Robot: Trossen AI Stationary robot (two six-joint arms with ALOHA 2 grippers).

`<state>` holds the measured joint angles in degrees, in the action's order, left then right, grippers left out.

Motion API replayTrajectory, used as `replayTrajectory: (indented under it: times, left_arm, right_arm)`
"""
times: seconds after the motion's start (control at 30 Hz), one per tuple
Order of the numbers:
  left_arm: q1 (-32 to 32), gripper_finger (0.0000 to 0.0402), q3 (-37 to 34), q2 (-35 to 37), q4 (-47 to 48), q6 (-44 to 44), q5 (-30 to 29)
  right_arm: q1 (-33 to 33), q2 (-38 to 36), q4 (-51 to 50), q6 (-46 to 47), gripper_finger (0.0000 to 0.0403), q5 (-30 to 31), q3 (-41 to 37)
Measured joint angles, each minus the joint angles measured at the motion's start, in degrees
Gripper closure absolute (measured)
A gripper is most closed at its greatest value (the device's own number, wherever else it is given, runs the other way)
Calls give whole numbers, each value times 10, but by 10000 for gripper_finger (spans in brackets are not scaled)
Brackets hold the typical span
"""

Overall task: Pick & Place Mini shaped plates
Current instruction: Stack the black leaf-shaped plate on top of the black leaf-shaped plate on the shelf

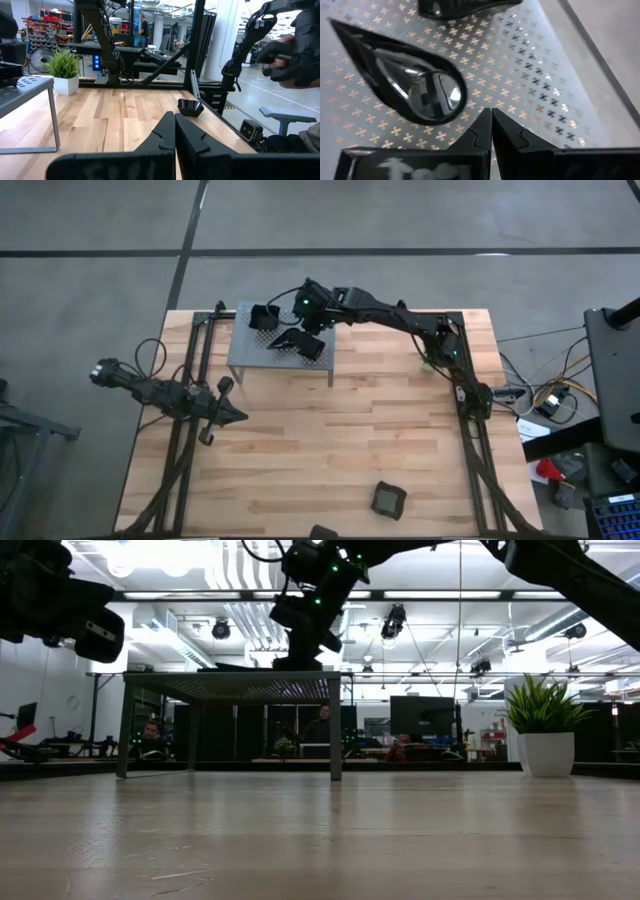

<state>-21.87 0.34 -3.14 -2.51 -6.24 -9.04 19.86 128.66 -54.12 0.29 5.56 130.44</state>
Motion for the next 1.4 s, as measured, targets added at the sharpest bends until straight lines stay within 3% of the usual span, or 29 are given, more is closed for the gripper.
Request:
replayTrajectory:
  times: [0.83,1.1,1.4]
  left_arm:
    - [0,401,0,0,0,0,0]
    - [0,401,0,0,0,0,0]
    - [0,401,0,0,0,0,0]
  right_arm:
    - [-13,1,25,-13,394,-61,-2]
    - [-14,1,25,0,394,-7,-2]
    - [-15,1,15,12,394,-16,-7]
